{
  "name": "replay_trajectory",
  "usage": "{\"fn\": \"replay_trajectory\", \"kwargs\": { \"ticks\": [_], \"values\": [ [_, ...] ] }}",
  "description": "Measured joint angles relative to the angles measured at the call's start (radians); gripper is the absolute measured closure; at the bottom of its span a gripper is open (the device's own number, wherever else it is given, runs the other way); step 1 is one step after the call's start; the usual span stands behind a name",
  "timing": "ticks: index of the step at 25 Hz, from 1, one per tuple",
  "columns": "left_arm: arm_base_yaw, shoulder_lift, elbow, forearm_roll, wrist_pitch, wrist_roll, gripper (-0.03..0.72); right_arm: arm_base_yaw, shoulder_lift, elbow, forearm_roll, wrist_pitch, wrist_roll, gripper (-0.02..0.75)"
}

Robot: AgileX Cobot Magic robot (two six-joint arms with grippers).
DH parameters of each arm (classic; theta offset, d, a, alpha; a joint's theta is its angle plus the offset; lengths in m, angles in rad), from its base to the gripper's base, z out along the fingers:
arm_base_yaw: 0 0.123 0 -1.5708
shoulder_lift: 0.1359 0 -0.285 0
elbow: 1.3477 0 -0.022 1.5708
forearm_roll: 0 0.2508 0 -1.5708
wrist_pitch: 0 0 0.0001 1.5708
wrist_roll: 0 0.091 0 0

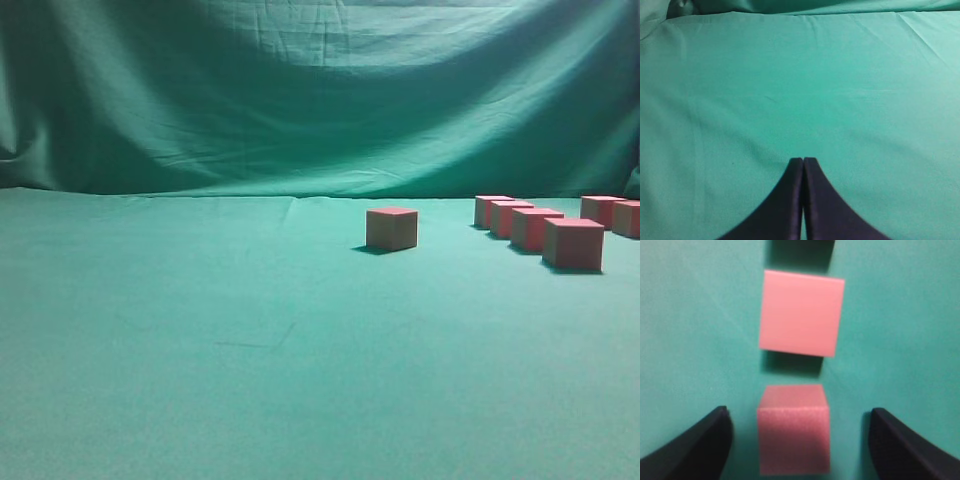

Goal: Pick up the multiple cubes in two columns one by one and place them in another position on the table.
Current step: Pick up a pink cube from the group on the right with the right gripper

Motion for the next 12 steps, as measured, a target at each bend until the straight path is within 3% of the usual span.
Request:
{"fn": "replay_trajectory", "kwargs": {
  "ticks": [5,11,12],
  "values": [
    [0.0,0.0,0.0,0.0,0.0,0.0,0.688,0.0,0.007,0.0,0.012,-0.029,-0.012,0.184],
    [0.0,0.0,0.0,0.0,0.0,0.0,0.688,0.0,0.007,0.0,0.012,-0.031,-0.012,0.472],
    [0.0,0.0,0.0,0.0,0.0,0.0,0.688,0.0,0.007,0.0,0.012,-0.029,-0.012,0.483]
  ]
}}
